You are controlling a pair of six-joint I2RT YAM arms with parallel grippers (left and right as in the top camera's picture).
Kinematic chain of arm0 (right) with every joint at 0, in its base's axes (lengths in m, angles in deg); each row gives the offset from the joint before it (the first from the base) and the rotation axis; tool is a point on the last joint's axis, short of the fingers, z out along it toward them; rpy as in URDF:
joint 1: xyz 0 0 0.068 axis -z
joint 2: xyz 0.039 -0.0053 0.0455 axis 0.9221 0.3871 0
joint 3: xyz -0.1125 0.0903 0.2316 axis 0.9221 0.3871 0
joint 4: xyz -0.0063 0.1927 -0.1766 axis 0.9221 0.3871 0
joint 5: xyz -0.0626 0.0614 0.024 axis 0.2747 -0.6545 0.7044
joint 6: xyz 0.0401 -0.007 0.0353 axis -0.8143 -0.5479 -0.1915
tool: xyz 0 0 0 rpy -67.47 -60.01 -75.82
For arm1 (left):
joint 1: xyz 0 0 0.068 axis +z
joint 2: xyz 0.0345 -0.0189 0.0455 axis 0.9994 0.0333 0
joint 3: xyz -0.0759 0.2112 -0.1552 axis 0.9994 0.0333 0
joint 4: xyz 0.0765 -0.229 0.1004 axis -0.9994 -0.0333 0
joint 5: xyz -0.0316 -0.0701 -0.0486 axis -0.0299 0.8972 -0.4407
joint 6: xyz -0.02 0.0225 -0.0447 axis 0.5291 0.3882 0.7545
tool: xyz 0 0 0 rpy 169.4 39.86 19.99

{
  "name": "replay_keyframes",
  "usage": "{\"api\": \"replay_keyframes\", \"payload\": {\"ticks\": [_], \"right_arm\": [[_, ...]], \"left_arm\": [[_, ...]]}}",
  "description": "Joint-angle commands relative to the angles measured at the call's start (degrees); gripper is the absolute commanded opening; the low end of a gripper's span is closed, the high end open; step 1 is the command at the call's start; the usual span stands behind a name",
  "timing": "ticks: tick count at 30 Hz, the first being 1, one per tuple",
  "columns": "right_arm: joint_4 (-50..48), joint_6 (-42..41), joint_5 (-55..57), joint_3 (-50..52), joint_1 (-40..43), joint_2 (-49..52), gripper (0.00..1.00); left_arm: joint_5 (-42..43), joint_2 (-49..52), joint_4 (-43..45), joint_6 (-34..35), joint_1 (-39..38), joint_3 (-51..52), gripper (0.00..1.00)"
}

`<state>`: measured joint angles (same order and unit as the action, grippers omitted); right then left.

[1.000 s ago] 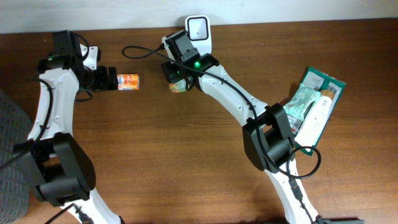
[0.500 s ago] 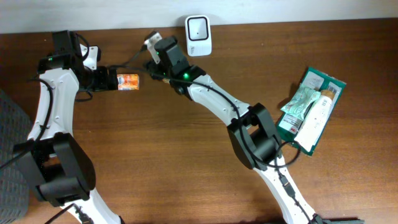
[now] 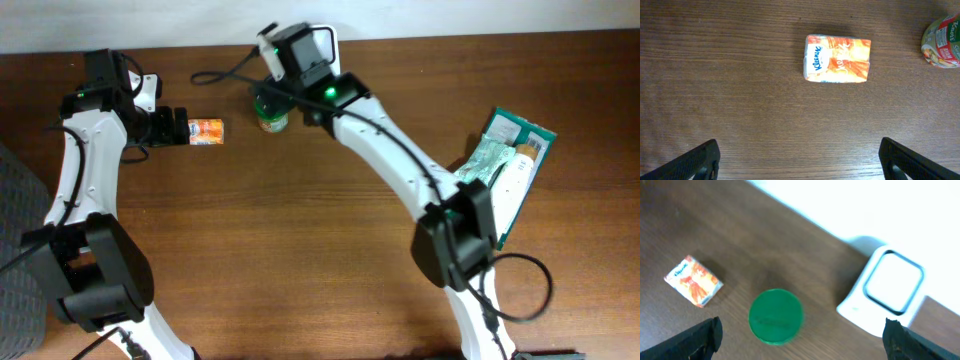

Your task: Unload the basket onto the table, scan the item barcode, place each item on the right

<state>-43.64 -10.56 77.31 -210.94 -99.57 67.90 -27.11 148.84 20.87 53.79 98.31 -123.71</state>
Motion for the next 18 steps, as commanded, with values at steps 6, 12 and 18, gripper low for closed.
{"api": "replay_keyframes", "payload": {"ticks": [6, 12, 18], "right_arm": [[3.34, -2.19, -8.59, -0.31, 2.8, -0.83, 0.99], [2.27, -3.08, -8.81, -0.31, 2.47, 4.35, 1.0], [2.25, -3.04, -8.79, -0.31, 1.11, 5.55, 1.0]], "left_arm": [[-0.17, -0.02, 0.07, -0.94, 0.35, -0.72, 0.99], [-0.17, -0.02, 0.07, -0.94, 0.35, -0.72, 0.99], [-0.17, -0.02, 0.07, -0.94, 0.35, -0.72, 0.99]]}}
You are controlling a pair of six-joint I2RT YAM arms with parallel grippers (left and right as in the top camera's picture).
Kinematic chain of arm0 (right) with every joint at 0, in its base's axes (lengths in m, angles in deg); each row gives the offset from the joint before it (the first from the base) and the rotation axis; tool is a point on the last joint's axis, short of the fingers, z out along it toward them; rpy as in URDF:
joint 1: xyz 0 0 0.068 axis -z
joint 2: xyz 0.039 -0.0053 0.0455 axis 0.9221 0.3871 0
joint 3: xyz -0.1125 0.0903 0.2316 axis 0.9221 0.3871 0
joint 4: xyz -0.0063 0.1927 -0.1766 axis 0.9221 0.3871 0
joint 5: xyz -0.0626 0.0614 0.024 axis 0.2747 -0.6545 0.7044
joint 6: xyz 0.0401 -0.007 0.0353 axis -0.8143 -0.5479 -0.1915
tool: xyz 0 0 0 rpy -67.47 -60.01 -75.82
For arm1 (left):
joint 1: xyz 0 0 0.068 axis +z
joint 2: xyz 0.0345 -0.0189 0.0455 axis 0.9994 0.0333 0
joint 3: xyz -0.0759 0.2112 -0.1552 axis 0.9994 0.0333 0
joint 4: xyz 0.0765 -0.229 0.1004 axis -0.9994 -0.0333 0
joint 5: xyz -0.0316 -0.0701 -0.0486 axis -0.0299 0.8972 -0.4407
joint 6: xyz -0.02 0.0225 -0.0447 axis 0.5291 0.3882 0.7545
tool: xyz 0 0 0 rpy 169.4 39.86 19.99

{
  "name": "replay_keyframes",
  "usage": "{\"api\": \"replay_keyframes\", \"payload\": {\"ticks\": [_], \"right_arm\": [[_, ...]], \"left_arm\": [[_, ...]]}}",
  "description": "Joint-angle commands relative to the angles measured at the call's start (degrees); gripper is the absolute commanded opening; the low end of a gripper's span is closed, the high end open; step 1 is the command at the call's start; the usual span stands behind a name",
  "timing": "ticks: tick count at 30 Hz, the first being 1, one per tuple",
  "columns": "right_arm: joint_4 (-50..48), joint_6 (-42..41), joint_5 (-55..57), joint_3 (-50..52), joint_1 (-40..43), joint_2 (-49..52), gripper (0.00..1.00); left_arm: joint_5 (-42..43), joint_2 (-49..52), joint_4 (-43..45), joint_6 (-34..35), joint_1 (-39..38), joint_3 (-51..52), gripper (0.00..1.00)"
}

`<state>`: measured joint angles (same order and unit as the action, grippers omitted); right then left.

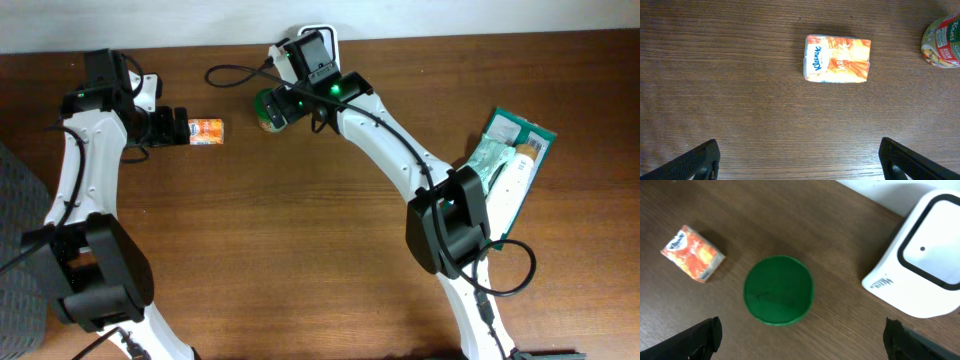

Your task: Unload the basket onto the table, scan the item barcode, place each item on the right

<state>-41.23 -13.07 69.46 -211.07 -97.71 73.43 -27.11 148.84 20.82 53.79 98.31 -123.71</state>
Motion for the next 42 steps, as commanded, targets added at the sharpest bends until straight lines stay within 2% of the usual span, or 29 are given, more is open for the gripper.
{"api": "replay_keyframes", "payload": {"ticks": [1, 28, 42], "right_arm": [[-0.13, -0.52, -0.94, -0.17, -0.74, 0.02, 1.0], [0.26, -2.05, -0.46, -0.17, -0.63, 0.02, 0.99], [-12.22, -1.79, -0.5, -0.17, -1.31, 7.32, 0.99]], "left_arm": [[-0.17, -0.02, 0.11, -0.94, 0.35, -0.72, 0.99], [-0.17, -0.02, 0.11, -0.94, 0.35, -0.72, 0.99], [-0.17, -0.02, 0.11, -0.94, 0.35, -0.72, 0.99]]}}
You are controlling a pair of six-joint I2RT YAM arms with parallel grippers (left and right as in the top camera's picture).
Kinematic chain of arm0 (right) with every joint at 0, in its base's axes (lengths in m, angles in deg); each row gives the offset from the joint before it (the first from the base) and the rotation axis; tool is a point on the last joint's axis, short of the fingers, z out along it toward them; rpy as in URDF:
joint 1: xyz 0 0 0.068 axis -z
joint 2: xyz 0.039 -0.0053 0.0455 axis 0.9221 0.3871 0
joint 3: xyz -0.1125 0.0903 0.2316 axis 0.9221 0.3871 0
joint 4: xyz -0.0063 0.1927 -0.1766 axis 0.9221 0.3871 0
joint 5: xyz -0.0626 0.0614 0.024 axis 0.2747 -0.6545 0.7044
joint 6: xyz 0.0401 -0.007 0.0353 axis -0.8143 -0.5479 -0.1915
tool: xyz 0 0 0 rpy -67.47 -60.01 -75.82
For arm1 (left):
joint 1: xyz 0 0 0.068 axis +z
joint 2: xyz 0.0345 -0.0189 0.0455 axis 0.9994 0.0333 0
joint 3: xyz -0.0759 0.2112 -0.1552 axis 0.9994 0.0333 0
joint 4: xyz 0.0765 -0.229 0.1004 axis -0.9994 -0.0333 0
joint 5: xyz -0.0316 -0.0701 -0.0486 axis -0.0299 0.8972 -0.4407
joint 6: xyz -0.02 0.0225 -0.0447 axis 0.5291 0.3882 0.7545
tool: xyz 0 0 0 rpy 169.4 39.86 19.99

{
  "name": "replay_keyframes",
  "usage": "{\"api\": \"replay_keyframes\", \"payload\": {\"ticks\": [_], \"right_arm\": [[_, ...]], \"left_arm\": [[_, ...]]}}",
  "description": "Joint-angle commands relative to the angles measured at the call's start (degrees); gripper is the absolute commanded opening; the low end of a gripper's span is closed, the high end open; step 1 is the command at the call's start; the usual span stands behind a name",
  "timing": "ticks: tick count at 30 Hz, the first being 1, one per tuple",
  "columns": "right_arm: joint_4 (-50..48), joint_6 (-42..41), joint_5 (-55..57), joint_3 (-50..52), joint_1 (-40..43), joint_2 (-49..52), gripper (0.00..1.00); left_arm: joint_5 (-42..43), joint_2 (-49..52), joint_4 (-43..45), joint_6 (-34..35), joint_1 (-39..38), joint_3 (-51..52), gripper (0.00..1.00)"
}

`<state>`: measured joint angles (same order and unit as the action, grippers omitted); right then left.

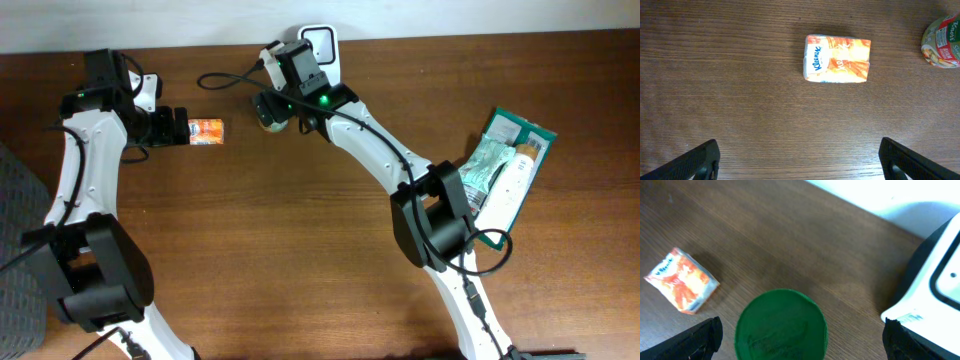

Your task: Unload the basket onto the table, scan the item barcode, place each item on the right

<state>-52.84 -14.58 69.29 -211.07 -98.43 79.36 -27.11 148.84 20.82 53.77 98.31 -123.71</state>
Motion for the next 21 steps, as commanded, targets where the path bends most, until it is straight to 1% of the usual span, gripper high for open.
{"api": "replay_keyframes", "payload": {"ticks": [1, 5, 8, 11, 12, 13, 19, 21], "right_arm": [[-0.66, -0.26, -0.37, -0.17, -0.72, 1.79, 0.98], [-1.03, -0.24, -0.44, -0.17, -1.79, 3.1, 0.99], [-0.79, -0.26, -0.28, -0.17, -1.84, 3.13, 0.92], [-0.17, -0.26, -0.28, 0.04, -1.68, 3.19, 0.91], [-0.09, -0.26, -0.28, 0.04, -1.68, 3.19, 0.86], [0.13, -0.26, -0.28, 0.04, -1.68, 3.19, 0.83], [-0.22, -0.26, 2.54, 0.04, -1.68, 4.5, 0.83], [-0.52, -0.28, 2.54, 0.04, -1.68, 4.5, 0.76]], "left_arm": [[-0.2, -0.02, 0.11, -0.92, 0.35, -0.72, 0.99], [-0.17, -0.02, 0.11, -0.92, 0.35, -0.72, 0.99], [-0.17, -0.02, 0.11, -0.92, 0.35, -0.72, 0.99], [-0.17, -0.02, 0.11, -0.92, 0.35, -0.72, 0.99], [-0.17, -0.02, 0.11, -0.92, 0.35, -0.72, 0.99], [-0.2, -0.02, 0.11, -0.92, 0.35, -0.72, 0.99], [-0.17, -0.02, 0.11, -0.92, 0.35, -0.72, 0.99], [-0.17, -0.02, 0.11, -0.92, 0.35, -0.72, 0.99]]}}
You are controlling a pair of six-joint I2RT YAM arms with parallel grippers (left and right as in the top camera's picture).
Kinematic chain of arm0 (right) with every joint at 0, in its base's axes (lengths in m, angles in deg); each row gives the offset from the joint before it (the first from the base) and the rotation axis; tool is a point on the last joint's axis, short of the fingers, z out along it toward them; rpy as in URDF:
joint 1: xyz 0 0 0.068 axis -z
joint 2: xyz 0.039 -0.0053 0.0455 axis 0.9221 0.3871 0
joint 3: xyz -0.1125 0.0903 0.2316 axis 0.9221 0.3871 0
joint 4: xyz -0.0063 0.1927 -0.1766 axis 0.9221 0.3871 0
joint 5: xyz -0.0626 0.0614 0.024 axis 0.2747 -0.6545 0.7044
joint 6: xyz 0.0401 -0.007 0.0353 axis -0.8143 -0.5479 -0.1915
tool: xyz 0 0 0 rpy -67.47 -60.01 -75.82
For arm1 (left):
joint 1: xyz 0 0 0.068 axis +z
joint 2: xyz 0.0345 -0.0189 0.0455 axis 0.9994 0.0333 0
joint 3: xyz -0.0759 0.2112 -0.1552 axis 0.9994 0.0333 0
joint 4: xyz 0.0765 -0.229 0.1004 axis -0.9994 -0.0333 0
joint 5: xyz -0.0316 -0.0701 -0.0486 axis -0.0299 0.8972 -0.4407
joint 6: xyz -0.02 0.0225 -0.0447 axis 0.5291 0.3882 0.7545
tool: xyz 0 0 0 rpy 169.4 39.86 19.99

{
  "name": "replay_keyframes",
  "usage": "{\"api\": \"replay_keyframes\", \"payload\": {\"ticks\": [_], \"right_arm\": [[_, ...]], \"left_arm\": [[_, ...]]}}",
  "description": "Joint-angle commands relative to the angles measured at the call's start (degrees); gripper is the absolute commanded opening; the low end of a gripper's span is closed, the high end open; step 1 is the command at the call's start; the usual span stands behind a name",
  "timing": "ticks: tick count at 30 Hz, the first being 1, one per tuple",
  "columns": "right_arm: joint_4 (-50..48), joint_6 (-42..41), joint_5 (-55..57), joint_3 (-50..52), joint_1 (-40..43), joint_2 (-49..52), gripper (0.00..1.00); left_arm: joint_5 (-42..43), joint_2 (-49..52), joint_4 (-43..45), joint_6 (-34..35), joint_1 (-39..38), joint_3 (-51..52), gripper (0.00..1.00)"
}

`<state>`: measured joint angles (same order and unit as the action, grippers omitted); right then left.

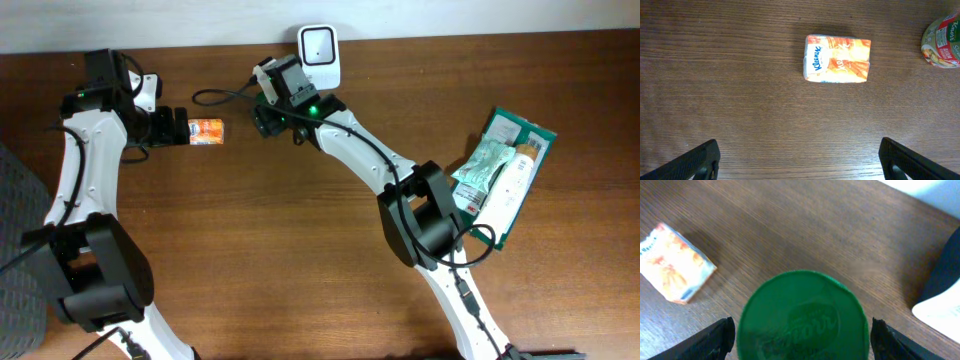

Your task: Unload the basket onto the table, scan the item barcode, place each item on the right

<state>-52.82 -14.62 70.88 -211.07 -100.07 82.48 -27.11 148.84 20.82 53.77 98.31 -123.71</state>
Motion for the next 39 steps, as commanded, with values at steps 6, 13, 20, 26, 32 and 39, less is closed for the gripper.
{"api": "replay_keyframes", "payload": {"ticks": [6, 13, 20, 26, 32, 39], "right_arm": [[0.09, -0.26, 0.92, -0.04, -0.09, -0.11, 0.61], [14.19, -0.24, 0.92, -0.04, -0.09, -12.15, 0.56], [32.96, -0.26, 0.9, -0.02, -0.09, -22.27, 0.56], [30.23, -1.07, 0.22, 9.42, -0.11, -22.25, 0.55], [14.78, 0.48, 0.26, 23.02, -0.92, -23.28, 0.56], [4.13, 0.37, 0.37, 41.24, -2.29, -32.96, 0.73]], "left_arm": [[-0.2, -0.02, 0.11, -0.92, 0.35, -0.72, 0.99], [-0.2, -0.02, 0.11, -0.9, 0.35, -0.72, 0.99], [-0.17, -0.02, 0.11, -0.92, 0.35, -0.72, 0.99], [-0.17, -0.02, 0.11, -0.92, 0.35, -0.72, 0.99], [-0.17, -0.02, 0.11, -0.92, 0.35, -0.72, 0.99], [-0.17, -0.02, 0.11, -0.92, 0.35, -0.72, 0.99]]}}
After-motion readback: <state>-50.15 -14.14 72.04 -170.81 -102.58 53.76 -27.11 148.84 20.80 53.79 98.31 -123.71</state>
